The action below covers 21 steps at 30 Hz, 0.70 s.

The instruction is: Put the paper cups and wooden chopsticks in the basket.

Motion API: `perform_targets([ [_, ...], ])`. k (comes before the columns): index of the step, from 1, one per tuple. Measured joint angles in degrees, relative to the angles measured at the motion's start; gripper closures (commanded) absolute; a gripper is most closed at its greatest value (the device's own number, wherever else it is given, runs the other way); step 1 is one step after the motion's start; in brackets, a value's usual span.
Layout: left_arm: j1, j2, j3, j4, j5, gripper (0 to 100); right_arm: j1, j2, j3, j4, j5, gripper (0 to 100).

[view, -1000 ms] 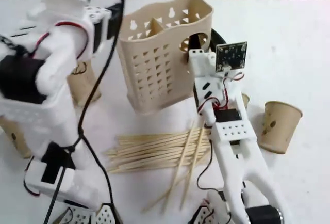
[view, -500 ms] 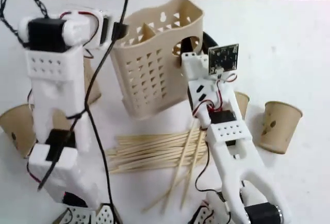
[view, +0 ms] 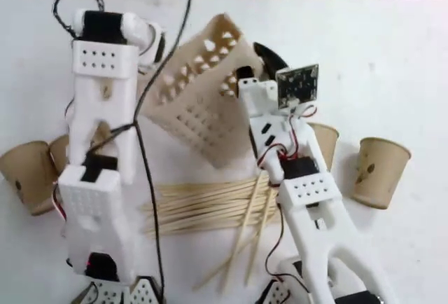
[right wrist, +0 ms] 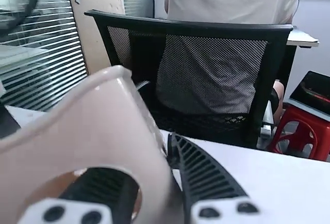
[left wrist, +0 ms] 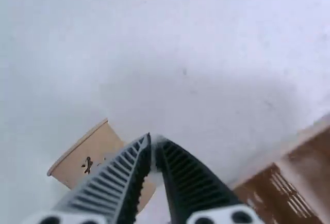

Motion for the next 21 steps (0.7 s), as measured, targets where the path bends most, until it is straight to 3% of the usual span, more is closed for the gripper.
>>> perform_targets([
  [5, 0.18, 0.09, -0.09, -1.49, -3.52, 95, 0.26, 1.76, -1.41, 0.09, 0.0, 98.4],
  [10, 0.18, 0.09, -4.92, -0.88, -5.19, 80, 0.44, 10.2, -9.49, 0.09, 0.0, 98.4],
  [16, -2.02, 0.09, -19.6, 2.2, -8.18, 79, 0.18, 19.78, -17.93, 3.25, 0.0, 98.4],
  [21, -3.96, 0.0, -19.78, 2.37, -8.79, 77, 0.44, 20.04, -19.78, 6.15, -2.46, 98.4],
])
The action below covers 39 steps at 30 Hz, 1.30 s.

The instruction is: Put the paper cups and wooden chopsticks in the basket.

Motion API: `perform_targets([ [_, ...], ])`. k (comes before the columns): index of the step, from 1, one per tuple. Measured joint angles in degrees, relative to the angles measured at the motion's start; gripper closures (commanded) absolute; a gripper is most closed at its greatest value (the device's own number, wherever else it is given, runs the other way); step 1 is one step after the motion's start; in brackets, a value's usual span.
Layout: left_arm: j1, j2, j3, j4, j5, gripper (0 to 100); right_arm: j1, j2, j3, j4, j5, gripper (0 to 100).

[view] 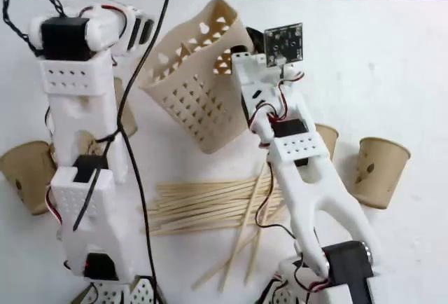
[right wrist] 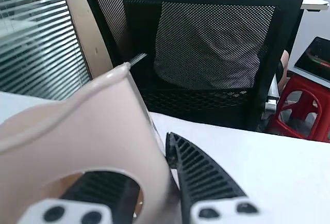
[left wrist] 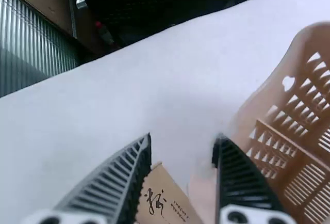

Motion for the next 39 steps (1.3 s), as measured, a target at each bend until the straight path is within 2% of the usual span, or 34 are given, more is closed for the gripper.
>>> perform_targets([
  [7, 0.18, -3.16, 5.89, 0.0, 0.0, 75, -0.09, -0.44, 0.0, 0.0, -0.97, 98.4],
  [13, 0.18, -14.77, 24.35, -0.09, 0.0, 75, -0.09, -0.44, 0.0, 0.0, -0.97, 98.4],
  [17, 0.18, -16.26, 33.93, -1.58, 0.18, 75, 0.0, -1.05, 0.0, 1.41, -2.02, 98.4],
  [26, 0.26, -11.25, 36.22, -6.07, 0.26, 76, -0.26, -11.69, 0.09, 9.23, -5.19, 98.4],
  [33, 1.85, -8.0, 36.13, -6.15, 0.26, 98, -0.7, -13.01, 3.69, 9.23, -5.19, 98.4],
  [39, 2.46, -8.18, 36.13, -6.68, 0.18, 98, -0.62, -12.92, 7.47, 9.23, -5.27, 98.2],
])
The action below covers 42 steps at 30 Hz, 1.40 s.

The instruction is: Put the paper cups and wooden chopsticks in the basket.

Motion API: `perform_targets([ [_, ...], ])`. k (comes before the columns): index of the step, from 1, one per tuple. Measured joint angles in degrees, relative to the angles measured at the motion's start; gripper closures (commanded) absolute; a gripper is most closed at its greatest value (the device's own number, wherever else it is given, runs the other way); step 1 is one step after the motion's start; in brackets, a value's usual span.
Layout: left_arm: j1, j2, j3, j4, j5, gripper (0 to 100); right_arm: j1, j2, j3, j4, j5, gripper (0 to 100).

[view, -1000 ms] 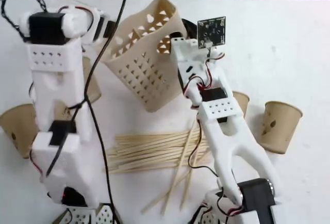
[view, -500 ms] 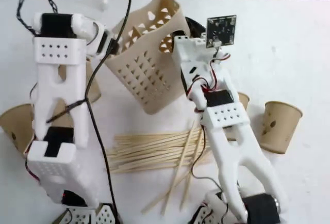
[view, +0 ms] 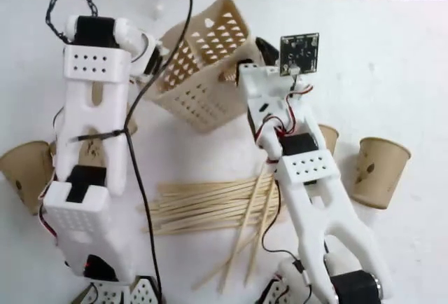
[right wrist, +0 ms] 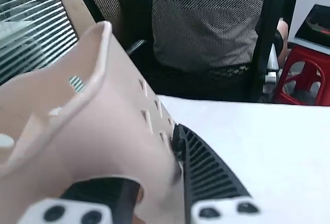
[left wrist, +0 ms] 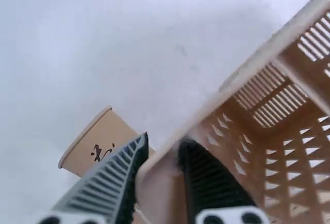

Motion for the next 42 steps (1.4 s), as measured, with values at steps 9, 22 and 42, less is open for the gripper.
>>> perform_targets([
  [9, 0.18, 0.53, 0.09, -0.18, 0.7, 98, 2.37, 2.11, 0.97, 3.08, 0.0, 81.3],
  [22, 0.26, 1.14, -7.65, 6.59, 2.46, 98, 2.81, -4.22, 0.62, 22.51, 0.0, 69.8],
  [42, 0.09, 1.58, -8.79, 6.86, 5.89, 98, -2.46, -20.22, 3.08, 48.88, 23.91, 73.5],
])
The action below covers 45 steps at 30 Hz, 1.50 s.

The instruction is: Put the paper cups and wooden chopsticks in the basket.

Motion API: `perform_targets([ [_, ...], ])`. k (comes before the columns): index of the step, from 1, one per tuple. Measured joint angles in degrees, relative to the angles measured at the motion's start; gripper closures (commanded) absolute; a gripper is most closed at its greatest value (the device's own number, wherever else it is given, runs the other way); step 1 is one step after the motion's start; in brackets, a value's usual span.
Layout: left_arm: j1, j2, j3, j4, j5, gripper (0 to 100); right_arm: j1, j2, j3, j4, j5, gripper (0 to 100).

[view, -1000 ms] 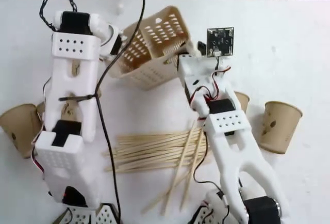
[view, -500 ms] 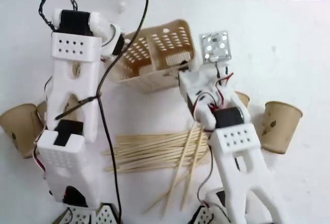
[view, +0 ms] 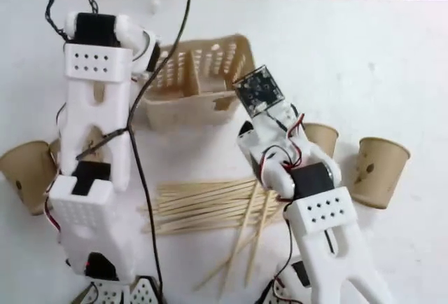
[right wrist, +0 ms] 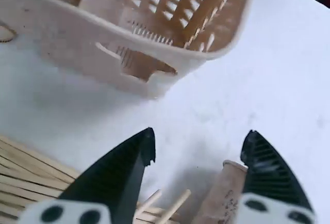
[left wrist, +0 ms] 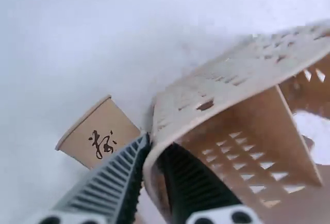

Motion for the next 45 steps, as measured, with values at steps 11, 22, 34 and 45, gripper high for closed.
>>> perform_targets([
  [11, -0.26, -0.18, 2.2, 0.0, 0.26, 98, 5.1, 0.0, -7.74, 10.9, 0.18, 81.4],
  [22, 1.41, -0.26, 4.92, -0.09, 0.35, 84, 15.21, 0.44, -15.03, 26.46, 7.38, 92.0],
  [34, 2.46, -6.15, -10.46, -0.09, 5.89, 85, 19.96, 0.44, -2.11, 19.34, 7.91, 95.6],
  [45, 9.93, -0.44, -6.24, -0.26, 18.99, 82, 22.59, -0.97, -0.62, 18.11, 6.33, 95.7],
])
